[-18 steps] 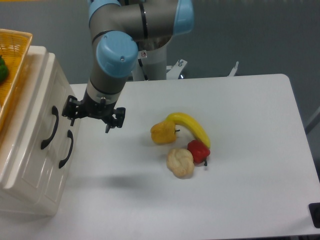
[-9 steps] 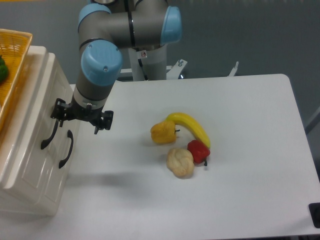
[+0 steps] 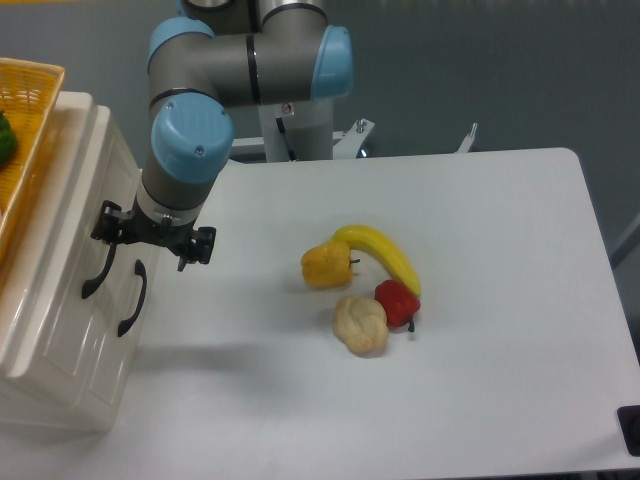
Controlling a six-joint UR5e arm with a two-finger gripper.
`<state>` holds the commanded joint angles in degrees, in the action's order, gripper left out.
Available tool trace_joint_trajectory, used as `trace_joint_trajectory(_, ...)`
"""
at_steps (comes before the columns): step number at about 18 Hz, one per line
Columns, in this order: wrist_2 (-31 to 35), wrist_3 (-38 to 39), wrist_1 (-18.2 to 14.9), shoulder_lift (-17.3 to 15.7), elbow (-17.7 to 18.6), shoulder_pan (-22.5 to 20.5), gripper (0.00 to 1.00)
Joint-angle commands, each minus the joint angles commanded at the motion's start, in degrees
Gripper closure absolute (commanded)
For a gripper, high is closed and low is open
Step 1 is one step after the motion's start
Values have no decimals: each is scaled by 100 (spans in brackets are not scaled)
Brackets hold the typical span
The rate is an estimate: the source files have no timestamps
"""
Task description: Slide the top white drawer open
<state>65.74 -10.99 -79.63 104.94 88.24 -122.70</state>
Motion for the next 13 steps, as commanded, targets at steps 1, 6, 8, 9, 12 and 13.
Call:
trace_joint_trajectory(1,0,0,0,0,9,0,0)
trace_joint_trajectory(6,-9,9,0,0,35,9,0)
trace_joint_trajectory(8,-9,9,0,0,35,61,0)
trace_joint_trajectory(9,0,9,0,9,27,62,0)
trace_joint_trajectory(12,-9,9,0,26,35,79,0)
trace_joint_trajectory(13,0,9,0,53,27,79,0)
